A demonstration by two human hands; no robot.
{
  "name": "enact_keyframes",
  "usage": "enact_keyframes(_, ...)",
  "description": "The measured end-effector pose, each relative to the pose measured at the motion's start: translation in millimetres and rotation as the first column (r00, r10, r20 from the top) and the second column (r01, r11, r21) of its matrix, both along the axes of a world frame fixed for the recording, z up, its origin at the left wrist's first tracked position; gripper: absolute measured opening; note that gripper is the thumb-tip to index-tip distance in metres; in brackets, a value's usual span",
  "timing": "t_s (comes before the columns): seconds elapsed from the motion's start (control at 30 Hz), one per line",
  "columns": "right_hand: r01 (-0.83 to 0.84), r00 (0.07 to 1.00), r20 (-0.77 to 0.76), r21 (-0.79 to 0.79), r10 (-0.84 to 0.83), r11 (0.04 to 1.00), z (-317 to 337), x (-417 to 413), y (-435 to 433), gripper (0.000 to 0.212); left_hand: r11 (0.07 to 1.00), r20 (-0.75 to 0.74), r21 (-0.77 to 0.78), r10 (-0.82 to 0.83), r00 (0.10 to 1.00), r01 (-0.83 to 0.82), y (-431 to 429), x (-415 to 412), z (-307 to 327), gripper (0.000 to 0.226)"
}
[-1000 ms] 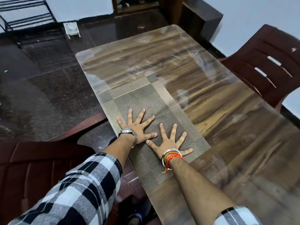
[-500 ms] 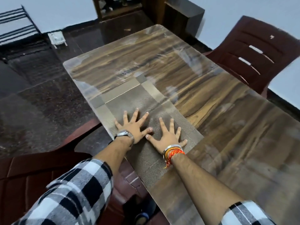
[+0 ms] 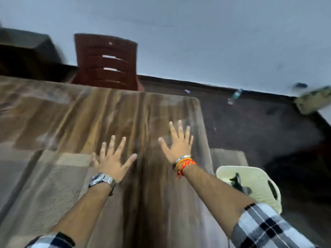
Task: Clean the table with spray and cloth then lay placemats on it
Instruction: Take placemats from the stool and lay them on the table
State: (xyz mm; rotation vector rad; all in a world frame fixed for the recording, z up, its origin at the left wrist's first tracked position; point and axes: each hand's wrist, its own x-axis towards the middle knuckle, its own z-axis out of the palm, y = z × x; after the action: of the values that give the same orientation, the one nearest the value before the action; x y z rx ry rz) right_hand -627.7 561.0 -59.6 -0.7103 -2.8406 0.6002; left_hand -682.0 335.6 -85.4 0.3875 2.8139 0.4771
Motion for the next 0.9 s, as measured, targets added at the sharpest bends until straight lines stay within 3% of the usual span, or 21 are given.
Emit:
enact_keyframes(0.13,0.202,0.979,-0.028,-0.002,-0.202,0.979,17.6,37.5,108.4,0.071,0.979,-0.020,0.120,-0.162,0.987,0.164,106.3,18.8,17.6,0.101)
enact_keyframes(0.27,0.361,0.928,0.107,-0.013,-0.357,0.933,11.4,78.1,210.8,0.068,0.936,0.000,0.206,-0.291,0.957,0.284,209.4,42.5,21.1,0.095)
enact_keyframes(0.43,0.404,0.891,0.245,-0.043,-0.382,0.914,-22.5,102.4,318.1,0.069,0.900,0.054,0.256,-0.376,0.925,0.352,334.0,60.1,-1.0,0.087)
enact_keyframes(0.67,0.289,0.884,0.422,-0.152,-0.202,0.945,-99.1,112.9,422.0,0.071,0.966,0.254,0.149,-0.245,0.936,0.213,460.7,75.2,-70.9,0.083)
enact_keyframes(0.9,0.246,0.797,0.602,-0.258,-0.044,0.934,-160.6,118.1,494.5,0.069,0.999,0.469,-0.025,-0.008,0.883,0.022,500.2,71.4,-130.5,0.088)
